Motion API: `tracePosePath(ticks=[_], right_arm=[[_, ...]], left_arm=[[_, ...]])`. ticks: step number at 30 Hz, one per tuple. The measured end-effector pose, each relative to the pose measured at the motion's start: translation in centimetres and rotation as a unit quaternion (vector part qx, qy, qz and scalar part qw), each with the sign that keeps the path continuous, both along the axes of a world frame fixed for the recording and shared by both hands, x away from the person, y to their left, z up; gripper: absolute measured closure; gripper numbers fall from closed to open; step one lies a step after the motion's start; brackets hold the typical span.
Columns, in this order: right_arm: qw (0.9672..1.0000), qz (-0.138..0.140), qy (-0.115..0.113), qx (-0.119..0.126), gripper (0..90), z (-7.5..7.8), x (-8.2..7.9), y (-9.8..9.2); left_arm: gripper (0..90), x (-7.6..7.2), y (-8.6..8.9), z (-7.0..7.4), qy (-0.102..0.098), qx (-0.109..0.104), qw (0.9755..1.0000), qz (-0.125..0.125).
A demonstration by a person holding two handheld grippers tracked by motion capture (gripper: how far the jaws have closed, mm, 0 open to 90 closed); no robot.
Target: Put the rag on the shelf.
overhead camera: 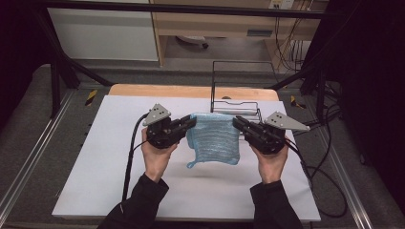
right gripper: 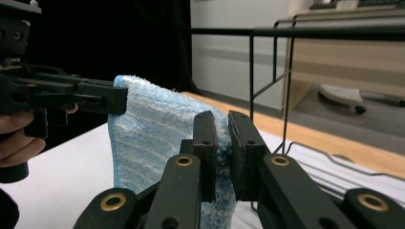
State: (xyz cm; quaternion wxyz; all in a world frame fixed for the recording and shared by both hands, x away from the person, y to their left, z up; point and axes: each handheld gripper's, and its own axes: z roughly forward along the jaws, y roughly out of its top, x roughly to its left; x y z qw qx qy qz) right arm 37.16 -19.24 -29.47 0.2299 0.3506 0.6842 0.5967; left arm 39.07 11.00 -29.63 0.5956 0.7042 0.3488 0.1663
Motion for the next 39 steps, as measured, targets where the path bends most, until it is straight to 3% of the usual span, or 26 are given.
tracePosePath(ticks=[8,20,39], right_arm=[[0.9994,-0.016,-0.030,0.010,82.8,1.8,-0.1,-0.4],[0.9973,-0.035,-0.058,0.028,83.1,3.6,0.3,-1.1],[0.9913,-0.065,-0.105,0.046,83.4,8.2,1.5,-2.3]], left_arm=[[78.7,0.4,-0.6,1.8,-0.021,-0.018,0.9996,0.004],[78.8,1.4,-1.8,4.2,-0.042,-0.038,0.9984,0.007],[78.8,2.8,-3.8,8.2,-0.085,-0.073,0.9936,0.013]])
